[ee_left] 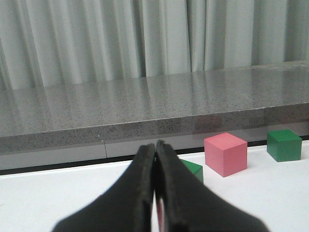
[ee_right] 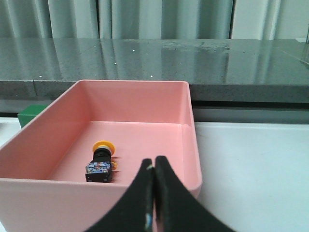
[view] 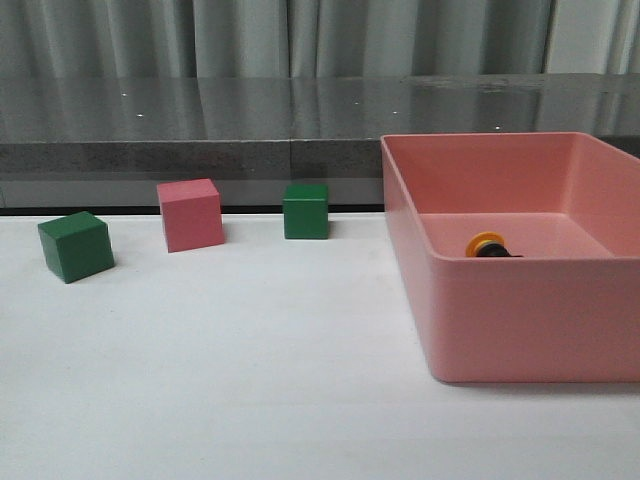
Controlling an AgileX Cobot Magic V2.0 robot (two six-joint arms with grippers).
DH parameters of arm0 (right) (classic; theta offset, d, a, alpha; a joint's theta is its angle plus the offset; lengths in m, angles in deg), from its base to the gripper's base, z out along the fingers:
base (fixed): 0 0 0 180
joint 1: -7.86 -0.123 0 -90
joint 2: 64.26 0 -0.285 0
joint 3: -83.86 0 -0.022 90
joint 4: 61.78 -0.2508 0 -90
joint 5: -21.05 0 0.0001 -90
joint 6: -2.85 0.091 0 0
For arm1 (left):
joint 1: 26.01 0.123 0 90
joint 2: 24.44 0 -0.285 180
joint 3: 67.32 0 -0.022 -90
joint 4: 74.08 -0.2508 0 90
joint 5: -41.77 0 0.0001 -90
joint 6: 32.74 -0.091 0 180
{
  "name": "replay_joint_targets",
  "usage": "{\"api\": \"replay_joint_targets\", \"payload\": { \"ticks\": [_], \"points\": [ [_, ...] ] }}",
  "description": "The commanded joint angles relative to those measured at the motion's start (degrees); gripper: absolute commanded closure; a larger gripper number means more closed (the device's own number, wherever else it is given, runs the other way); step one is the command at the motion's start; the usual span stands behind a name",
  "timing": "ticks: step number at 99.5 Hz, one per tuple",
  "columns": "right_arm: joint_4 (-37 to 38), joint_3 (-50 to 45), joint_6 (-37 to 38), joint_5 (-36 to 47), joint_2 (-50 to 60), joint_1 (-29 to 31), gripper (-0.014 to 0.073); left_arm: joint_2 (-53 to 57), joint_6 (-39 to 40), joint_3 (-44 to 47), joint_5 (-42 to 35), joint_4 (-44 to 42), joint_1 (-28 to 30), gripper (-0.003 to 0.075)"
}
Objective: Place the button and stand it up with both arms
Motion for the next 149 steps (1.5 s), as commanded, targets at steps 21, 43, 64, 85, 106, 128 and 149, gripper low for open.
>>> {"api": "replay_joint_targets", "payload": {
  "ticks": [21,43,64,85,106,128,149],
  "points": [
    [-1.43,1.18,0.14,10.98,1.12,0.21,0.0654,1.67,0.37,2.56,-4.41,0.39,-0.01,0.0739],
    [-4.04,13.14,0.14,-1.62,-2.12,0.21,0.0654,1.67,0.37,2.56,-4.41,0.39,-0.01,0.0739],
    [-6.01,31.23,0.14,-14.17,-14.92,0.21,0.0654,1.67,0.37,2.56,-4.41,0.39,-0.01,0.0739],
    [-17.15,44.96,0.09,-21.16,-31.95,0.21,0.0654,1.67,0.37,2.56,-4.41,0.39,-0.01,0.0739],
    [-20.60,51.99,-3.03,-23.05,-48.48,0.21,0.0654,1.67,0.37,2.56,-4.41,0.39,-0.01,0.0740],
    [-20.62,56.20,-8.69,-24.39,-63.42,-1.83,0.0654,1.67,0.37,2.56,-4.41,0.39,-0.01,0.0739],
    [-20.62,59.39,-12.91,-24.77,-74.37,-6.66,0.0606,1.67,0.37,2.56,-4.41,0.39,-0.01,0.0739]
  ]
}}
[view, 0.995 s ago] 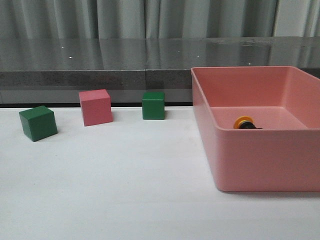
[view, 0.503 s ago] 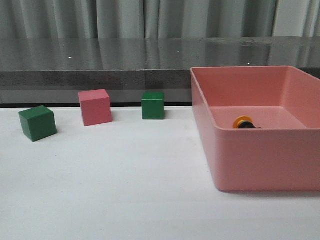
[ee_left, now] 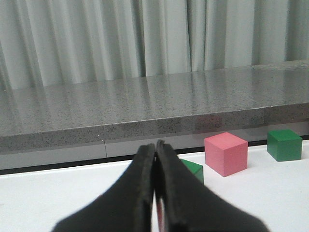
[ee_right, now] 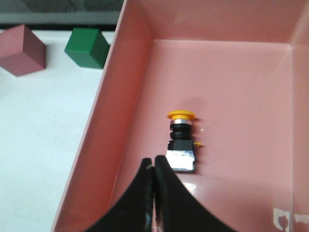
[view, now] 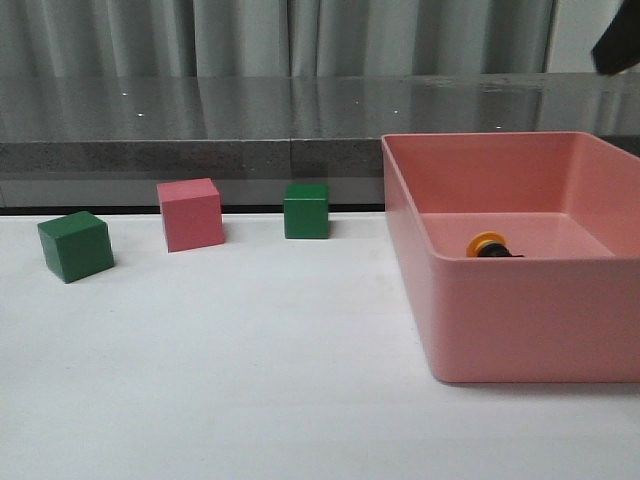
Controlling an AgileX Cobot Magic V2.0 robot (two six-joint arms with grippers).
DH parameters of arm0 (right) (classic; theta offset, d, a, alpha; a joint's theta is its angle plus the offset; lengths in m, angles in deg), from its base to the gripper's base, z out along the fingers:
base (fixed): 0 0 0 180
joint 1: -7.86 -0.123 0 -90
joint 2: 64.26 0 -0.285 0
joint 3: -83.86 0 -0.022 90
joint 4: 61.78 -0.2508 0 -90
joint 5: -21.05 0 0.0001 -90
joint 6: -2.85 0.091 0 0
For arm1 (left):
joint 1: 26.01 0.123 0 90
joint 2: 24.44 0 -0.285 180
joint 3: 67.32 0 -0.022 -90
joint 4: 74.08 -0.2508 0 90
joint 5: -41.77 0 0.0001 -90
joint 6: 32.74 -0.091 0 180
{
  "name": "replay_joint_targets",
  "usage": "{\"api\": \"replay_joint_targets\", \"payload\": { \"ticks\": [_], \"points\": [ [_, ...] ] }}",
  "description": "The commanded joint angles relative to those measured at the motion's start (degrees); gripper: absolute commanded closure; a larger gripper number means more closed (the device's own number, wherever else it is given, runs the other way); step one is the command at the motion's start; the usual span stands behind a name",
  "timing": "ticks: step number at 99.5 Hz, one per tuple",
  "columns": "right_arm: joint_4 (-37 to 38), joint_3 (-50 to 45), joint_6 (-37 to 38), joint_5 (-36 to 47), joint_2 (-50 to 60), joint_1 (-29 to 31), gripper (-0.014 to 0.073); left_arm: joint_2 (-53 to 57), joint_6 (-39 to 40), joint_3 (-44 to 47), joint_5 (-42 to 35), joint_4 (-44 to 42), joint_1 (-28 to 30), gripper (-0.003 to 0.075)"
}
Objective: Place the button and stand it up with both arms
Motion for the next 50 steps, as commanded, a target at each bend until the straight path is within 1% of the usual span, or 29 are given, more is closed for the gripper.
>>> {"api": "replay_joint_targets", "payload": {
  "ticks": [1,5,13,20,23,29,30,34,40,50],
  "points": [
    [-0.98,3.23,-2.67,2.56,-2.86,-1.69,0.0594,1.67,0.37,2.56,-4.41,0.39,-0.01,0.0739],
    [-0.98,3.52,-3.23,2.71,-4.14,-2.07,0.0563,1.67,0.37,2.56,-4.41,0.39,-0.01,0.0740],
    [-0.98,3.67,-3.40,3.36,-6.48,-2.21,0.0463,1.67,0.37,2.56,-4.41,0.39,-0.01,0.0739],
    [-0.98,3.67,-3.89,4.26,-8.49,-2.21,0.0319,1.67,0.37,2.56,-4.41,0.39,-0.01,0.0739],
    [-0.98,3.67,-4.30,4.54,-8.99,-2.21,0.0275,1.67,0.37,2.56,-4.41,0.39,-0.01,0.0739],
    [-0.98,3.67,-5.57,5.45,-10.39,-2.21,0.0135,1.67,0.37,2.56,-4.41,0.39,-0.01,0.0739],
    [-0.98,3.67,-5.75,5.57,-10.53,-2.21,0.0135,1.67,0.37,2.56,-4.41,0.39,-0.01,0.0739],
    [-0.98,3.67,-6.62,6.49,-11.65,-2.21,0.0062,1.67,0.37,2.56,-4.41,0.39,-0.01,0.0739],
    [-0.98,3.67,-7.30,8.24,-12.94,-2.21,0.0017,1.67,0.37,2.56,-4.41,0.39,-0.01,0.0739],
    [-0.98,3.67,-8.36,11.85,-16.19,-2.21,0.0013,1.67,0.37,2.56,-4.41,0.39,-0.01,0.0739]
  ]
}}
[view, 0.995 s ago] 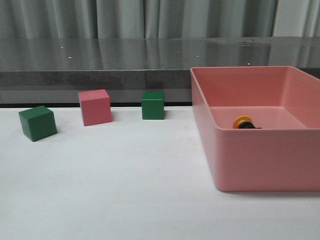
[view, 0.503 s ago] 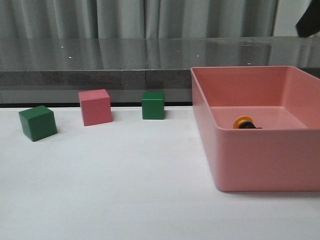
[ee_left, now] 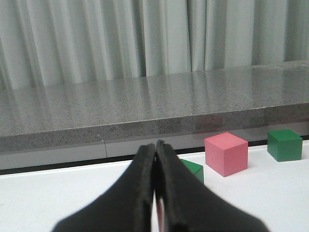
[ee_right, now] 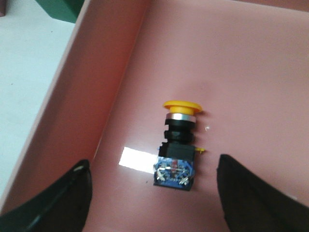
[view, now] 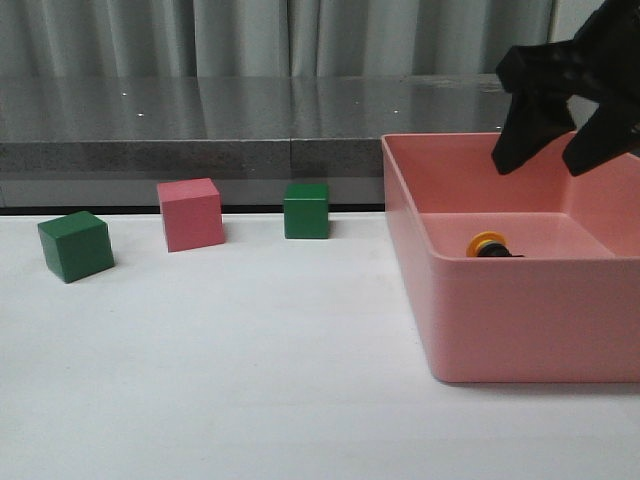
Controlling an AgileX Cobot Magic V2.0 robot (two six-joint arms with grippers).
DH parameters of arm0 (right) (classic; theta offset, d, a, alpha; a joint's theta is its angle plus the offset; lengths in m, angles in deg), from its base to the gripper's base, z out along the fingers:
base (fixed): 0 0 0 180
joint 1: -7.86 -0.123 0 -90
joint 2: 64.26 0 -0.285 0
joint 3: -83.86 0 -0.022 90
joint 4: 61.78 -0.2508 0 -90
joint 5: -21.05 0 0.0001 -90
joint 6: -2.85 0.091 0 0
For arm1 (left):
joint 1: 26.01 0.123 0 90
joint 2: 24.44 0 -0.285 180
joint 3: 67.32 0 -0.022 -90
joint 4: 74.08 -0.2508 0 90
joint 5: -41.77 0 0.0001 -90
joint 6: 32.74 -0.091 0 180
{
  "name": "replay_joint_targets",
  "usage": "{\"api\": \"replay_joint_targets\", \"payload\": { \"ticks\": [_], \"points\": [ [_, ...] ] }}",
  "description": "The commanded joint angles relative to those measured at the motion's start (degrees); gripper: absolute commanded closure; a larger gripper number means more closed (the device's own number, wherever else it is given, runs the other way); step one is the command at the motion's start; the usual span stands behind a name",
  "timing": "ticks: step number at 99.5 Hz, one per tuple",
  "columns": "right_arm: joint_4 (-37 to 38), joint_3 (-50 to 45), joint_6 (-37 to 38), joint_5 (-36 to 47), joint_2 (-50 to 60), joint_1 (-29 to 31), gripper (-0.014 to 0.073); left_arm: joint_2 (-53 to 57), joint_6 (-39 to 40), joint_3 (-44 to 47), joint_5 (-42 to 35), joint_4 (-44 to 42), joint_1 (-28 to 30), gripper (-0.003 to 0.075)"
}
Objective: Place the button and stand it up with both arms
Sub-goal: 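Lower the right gripper into the pink bin and grasp the yellow button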
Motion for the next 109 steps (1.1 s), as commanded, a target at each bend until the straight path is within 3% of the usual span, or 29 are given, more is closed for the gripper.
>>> {"api": "replay_joint_targets", "payload": {
  "ticks": [1,28,59,68,81,88,95,109],
  "points": [
    [-0.85,1.93,-1.73,6.31,-0.67,-0.01,0.0013,1.67,0.37,2.56,-4.41,0.39,-0.01,0.0739],
    [-0.85,1.97,-2.20,14.61,-10.13,-0.01,0.0013,1.67,0.37,2.56,-4.41,0.39,-0.01,0.0739],
    [-0.85,2.11,-2.20,14.78,-17.31,-0.01,0.0027,1.67,0.37,2.56,-4.41,0.39,-0.01,0.0739],
    [-0.85,2.24,-2.20,13.71,-17.37,-0.06,0.0151,1.67,0.37,2.56,-4.41,0.39,-0.01,0.0739],
    [-0.85,4.99,-2.20,7.48,-16.84,-0.06,0.0456,1.67,0.37,2.56,-4.41,0.39,-0.01,0.0739],
    [-0.85,7.68,-2.20,2.61,-15.90,-0.06,0.0566,1.67,0.37,2.56,-4.41,0.39,-0.01,0.0739],
    [-0.85,10.92,-2.20,-2.09,-14.41,-0.06,0.0615,1.67,0.37,2.56,-4.41,0.39,-0.01,0.0739],
    [-0.85,18.60,-2.25,-9.41,-10.33,-0.93,0.0615,1.67,0.37,2.56,-4.41,0.39,-0.01,0.0740]
  ]
}}
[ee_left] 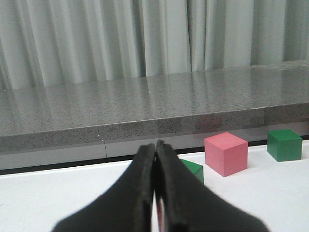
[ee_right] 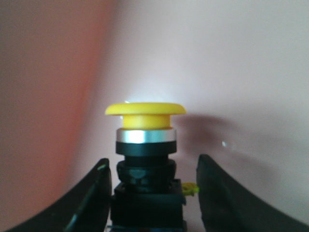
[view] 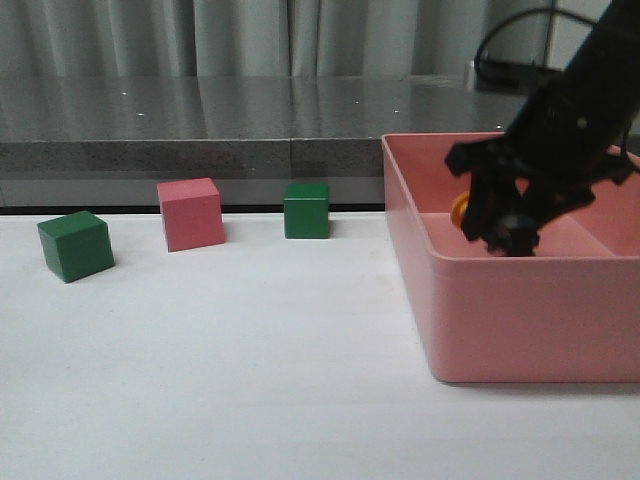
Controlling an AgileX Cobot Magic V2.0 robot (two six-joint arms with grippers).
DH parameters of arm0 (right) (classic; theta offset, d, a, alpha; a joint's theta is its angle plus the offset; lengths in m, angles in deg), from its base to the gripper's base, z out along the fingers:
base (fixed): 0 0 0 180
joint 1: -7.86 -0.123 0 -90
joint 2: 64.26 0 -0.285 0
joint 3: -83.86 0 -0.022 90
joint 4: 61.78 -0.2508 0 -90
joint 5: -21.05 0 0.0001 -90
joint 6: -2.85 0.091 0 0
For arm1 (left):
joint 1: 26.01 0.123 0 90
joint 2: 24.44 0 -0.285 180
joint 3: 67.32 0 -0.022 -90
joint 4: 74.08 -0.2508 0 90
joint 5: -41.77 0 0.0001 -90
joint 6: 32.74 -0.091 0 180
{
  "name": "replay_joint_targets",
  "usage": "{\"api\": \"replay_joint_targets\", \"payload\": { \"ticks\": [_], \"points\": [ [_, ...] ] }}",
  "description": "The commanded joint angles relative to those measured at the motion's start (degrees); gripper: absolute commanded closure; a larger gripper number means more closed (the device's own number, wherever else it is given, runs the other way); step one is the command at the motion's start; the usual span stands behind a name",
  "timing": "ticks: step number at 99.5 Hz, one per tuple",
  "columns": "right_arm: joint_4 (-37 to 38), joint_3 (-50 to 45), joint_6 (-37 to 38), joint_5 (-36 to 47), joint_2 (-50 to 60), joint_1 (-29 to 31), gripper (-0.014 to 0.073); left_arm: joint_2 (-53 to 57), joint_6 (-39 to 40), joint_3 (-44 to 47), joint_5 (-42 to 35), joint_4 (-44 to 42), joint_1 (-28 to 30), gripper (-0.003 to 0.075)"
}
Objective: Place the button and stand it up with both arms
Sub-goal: 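Lower the right gripper into the pink bin and grasp the yellow button, then lift the button out of the bin and carry it toward the cubes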
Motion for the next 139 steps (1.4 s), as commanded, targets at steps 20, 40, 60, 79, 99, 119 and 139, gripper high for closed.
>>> {"api": "replay_joint_targets", "payload": {
  "ticks": [20,40,60,79,99,119,139],
  "points": [
    [-0.49,17.65,-2.13,-9.54,7.09,-5.91,0.0615,1.67,0.37,2.56,-4.41,0.39,-0.01,0.0739],
    [-0.54,23.90,-13.64,-10.98,3.23,-14.55,0.0615,1.67,0.37,2.56,-4.41,0.39,-0.01,0.0739],
    [-0.54,26.85,-27.93,-11.18,-5.14,-22.15,0.0615,1.67,0.37,2.56,-4.41,0.39,-0.01,0.0739],
    [-0.54,28.58,-40.03,-10.62,-12.74,-27.08,0.0615,1.67,0.37,2.56,-4.41,0.39,-0.01,0.0739],
    [-0.54,28.58,-41.58,-6.29,-17.15,-28.79,0.0615,1.67,0.37,2.56,-4.41,0.39,-0.01,0.0739],
    [-0.54,28.58,-41.58,-2.78,-17.97,-28.72,0.0557,1.67,0.37,2.56,-4.41,0.39,-0.01,0.0739],
    [-0.54,28.58,-41.53,-1.86,-18.31,-28.72,0.0291,1.67,0.37,2.56,-4.41,0.39,-0.01,0.0739]
  ]
}}
